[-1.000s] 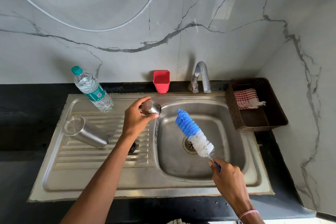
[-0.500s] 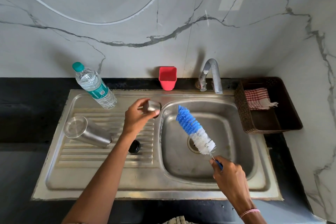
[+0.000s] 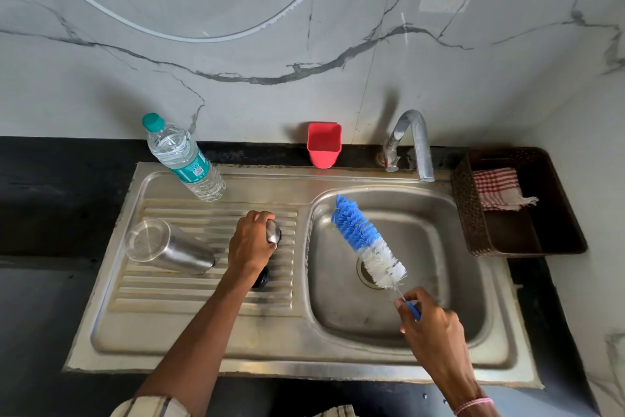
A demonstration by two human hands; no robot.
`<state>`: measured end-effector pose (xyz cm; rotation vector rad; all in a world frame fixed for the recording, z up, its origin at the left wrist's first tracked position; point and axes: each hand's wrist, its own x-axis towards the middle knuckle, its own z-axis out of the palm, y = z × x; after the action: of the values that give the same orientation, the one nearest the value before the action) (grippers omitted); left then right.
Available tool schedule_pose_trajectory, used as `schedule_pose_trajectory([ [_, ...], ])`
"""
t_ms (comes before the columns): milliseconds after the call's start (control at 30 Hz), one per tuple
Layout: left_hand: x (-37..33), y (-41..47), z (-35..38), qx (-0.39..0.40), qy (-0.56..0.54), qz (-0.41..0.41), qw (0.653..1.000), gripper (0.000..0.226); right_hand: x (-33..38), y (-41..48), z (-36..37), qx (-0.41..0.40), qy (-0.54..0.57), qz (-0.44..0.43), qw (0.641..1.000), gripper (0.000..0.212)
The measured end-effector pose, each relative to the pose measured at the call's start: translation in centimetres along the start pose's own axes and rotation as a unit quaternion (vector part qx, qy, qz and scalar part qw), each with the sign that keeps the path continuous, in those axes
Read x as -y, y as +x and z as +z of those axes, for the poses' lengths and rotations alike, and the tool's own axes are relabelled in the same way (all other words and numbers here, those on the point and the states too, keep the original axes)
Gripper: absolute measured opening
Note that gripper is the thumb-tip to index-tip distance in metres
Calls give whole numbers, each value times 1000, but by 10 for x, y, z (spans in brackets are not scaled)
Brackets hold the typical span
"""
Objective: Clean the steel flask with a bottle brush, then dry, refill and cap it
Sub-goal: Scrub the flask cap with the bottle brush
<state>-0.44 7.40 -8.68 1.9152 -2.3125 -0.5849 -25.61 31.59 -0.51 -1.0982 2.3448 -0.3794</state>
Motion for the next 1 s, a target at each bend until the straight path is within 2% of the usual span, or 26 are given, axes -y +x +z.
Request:
schedule_pose_trajectory([
  [167, 1, -2, 3, -1, 7, -3, 1000, 61, 14, 5, -11, -35, -13, -45, 998, 21],
  [267, 2, -3, 7, -11, 30, 18, 999, 78, 25, 15, -26, -55, -22, -89, 994, 24],
  [433, -2, -3, 9, -37, 33, 30, 998, 85, 74, 27, -81, -124, -97, -157, 975, 21],
  [633, -6, -8, 9, -46, 28, 27, 998, 79, 140, 64, -149, -219, -235, -220, 921, 11],
  [800, -3, -13, 10, -61, -2, 25, 998, 76, 191, 107, -179, -182, -338, -242, 891, 17],
  [1000, 0, -23, 10, -80, -37, 18, 996, 73, 251, 136, -182, -180, -510, -285, 791, 16],
])
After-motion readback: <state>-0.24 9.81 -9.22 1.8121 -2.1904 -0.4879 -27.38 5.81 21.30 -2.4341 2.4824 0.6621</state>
